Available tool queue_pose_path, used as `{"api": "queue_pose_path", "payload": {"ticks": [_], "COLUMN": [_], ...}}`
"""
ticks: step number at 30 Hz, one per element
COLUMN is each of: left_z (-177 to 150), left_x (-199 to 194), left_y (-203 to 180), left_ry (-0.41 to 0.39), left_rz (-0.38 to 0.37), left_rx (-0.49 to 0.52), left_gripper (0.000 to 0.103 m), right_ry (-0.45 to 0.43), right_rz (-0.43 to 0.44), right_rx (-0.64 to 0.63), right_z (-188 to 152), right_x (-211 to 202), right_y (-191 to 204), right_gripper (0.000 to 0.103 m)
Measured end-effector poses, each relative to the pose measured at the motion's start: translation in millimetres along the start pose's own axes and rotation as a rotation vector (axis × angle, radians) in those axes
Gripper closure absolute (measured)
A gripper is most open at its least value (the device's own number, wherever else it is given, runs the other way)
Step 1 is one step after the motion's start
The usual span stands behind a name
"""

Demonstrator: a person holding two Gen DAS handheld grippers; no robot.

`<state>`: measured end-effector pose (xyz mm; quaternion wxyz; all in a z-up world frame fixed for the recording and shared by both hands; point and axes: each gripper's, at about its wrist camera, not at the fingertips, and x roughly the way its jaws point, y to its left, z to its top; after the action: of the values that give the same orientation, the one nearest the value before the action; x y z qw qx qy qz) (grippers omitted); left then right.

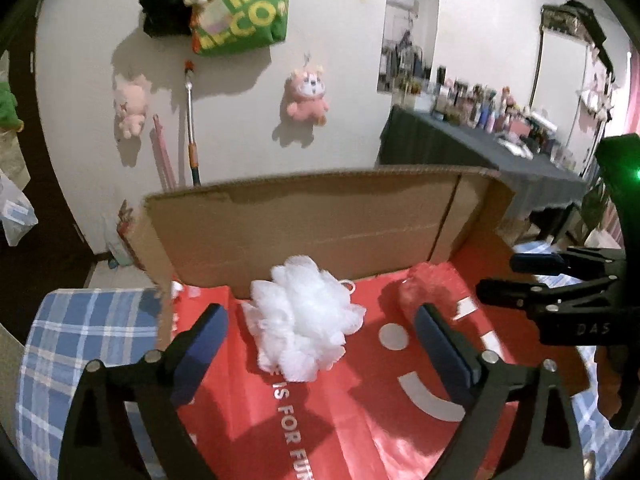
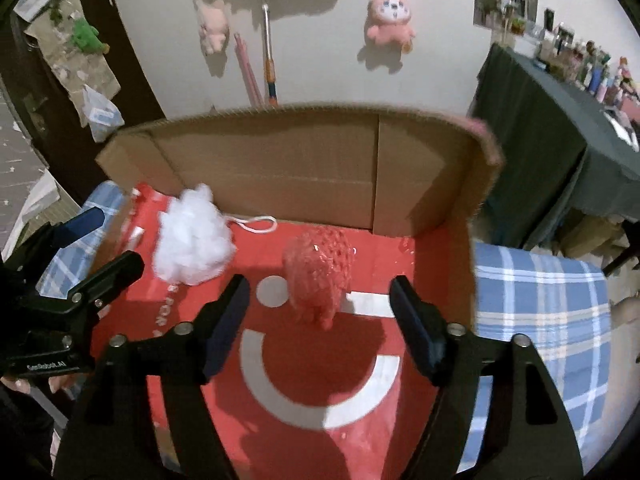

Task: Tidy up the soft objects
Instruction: 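Open both tools to release the puffs into the box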

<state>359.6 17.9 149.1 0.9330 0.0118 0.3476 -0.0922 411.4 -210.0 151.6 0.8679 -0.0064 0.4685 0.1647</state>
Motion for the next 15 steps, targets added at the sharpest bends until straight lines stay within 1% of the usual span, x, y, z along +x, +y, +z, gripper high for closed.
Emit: {"api": "queue_pose_path", "payload": {"ticks": [2, 4, 7, 12, 14, 15], "left_z": [-0.4, -2.4, -6.4, -16.5, -23.8, -29.4], "left_x": [-21.9, -43.3, -79.8, -133.2, -156.8, -167.6], "left_y": [-1.6, -3.4, -7.9, -13.3, -16.3, -18.7], "left_ry": [-0.038, -0.076, -0.128, -0.201, -0.237, -0.252], "left_rz": [-0.004, -0.010, -0.020, -0.035, -0.052, -0.057], "left_rx": [-0.010, -0.016, -0.019, -0.038, -0.042, -0.040], "left_gripper": [0.003, 0.000, 0.000, 0.000, 0.000, 0.000], "right_ry": [-0.035, -0.077, -0.130, -0.226, -0.268, -0.289], "right_rz": [-0.001, -0.008, -0.014, -0.010, -0.009, -0.013], "right_rx": [-0.007, -0.025, -0.050, -0.077, -0.093, -0.101], "right_z": [-5.7, -8.9, -17.9, -41.3, -53.1, -60.3], "right_x": [-19.5, -39.7, -71.2, -122.3, -143.2, -154.6], "right_y": [0.7, 9.5, 20.2, 46.3, 52.8, 57.3], "right_gripper": [0.029, 0.027, 0.023, 0.021, 0.012, 0.011]}}
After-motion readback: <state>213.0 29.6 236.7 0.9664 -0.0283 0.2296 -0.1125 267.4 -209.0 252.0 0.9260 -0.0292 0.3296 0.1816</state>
